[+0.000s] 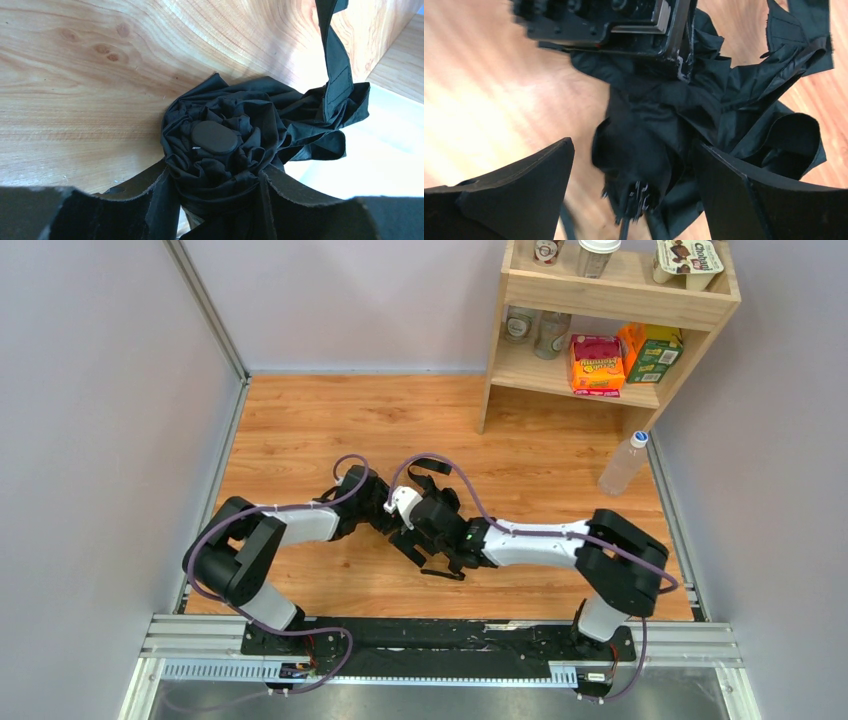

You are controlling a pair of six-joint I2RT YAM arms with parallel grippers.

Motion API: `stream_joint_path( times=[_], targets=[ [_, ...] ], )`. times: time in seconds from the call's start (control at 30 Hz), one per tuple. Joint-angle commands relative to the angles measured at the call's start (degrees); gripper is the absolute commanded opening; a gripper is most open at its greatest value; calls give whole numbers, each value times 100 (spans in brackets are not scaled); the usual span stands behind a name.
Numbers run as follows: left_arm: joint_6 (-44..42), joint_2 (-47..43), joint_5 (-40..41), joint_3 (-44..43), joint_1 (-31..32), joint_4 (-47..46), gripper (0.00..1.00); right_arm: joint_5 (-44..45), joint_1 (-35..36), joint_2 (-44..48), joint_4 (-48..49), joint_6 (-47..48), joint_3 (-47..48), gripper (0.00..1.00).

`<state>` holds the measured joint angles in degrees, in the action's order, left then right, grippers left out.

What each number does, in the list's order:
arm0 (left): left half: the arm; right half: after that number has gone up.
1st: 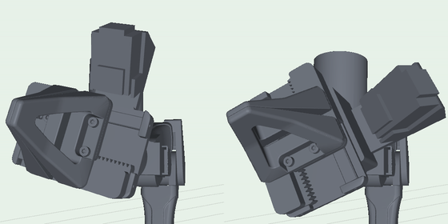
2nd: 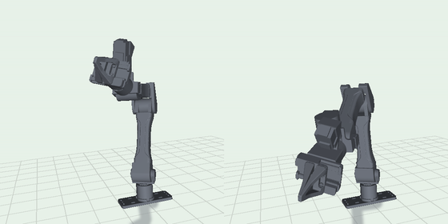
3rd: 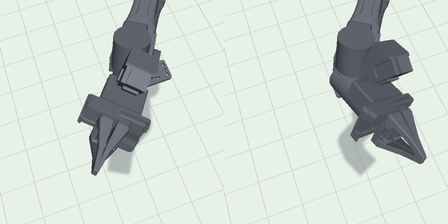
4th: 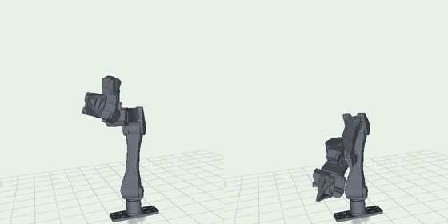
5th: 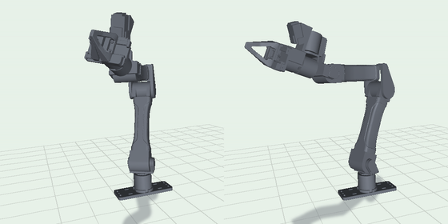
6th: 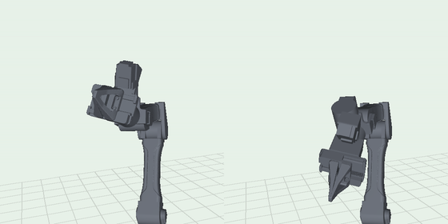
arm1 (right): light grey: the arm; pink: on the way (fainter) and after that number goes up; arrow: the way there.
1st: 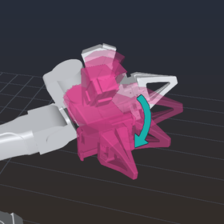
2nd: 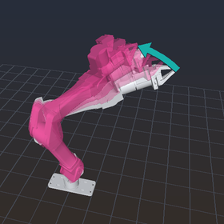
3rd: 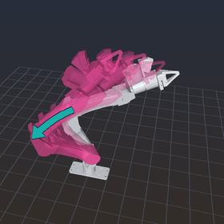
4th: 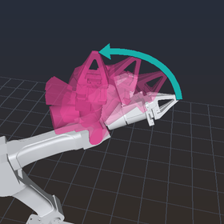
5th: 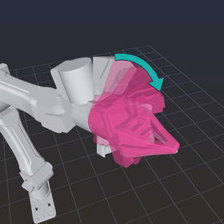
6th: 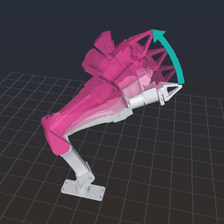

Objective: Put away the umbrella

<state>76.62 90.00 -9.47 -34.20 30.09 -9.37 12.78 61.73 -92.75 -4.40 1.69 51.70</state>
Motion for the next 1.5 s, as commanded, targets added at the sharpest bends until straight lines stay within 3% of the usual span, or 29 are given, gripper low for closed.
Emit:
stream_joint_path(
  times=[0.0,0.17,0.27,0.4,0.5,0.6,0.63,0.8,1.13,1.3,1.47],
  targets=[
    [-288,448,622,159,-47,1885,0,1173,102,-541,958,665,304,93],
    [-253,449,640,80,-47,2088,0,1895,181,-1113,1179,763,498,90],
    [-235,449,622,36,-47,2193,0,2045,146,-1359,1074,587,577,79],
    [-270,370,657,-61,-29,2325,0,1704,23,-1536,555,166,526,31],
    [-314,160,728,-96,24,2317,0,738,-170,-1492,249,-326,227,0],
    [-542,-52,728,-96,24,2072,1,-333,-372,-1457,185,-696,-133,0],
    [-656,-209,736,-79,15,1931,6,-694,-451,-1439,203,-845,-230,0],
    [-850,-1070,895,211,6,1228,77,-2109,-732,-1211,614,-1258,-854,0],
    [-1219,-2828,930,721,-29,805,78,-4159,-1559,-1491,1372,-1857,-1215,0],
    [-1115,-2909,641,923,-38,367,78,-4862,-1936,-1781,1547,-2059,-1163,0],
    [-711,-2321,526,774,-12,164,79,-5241,-2209,-2053,1539,-2235,-1022,0]
  ],
)
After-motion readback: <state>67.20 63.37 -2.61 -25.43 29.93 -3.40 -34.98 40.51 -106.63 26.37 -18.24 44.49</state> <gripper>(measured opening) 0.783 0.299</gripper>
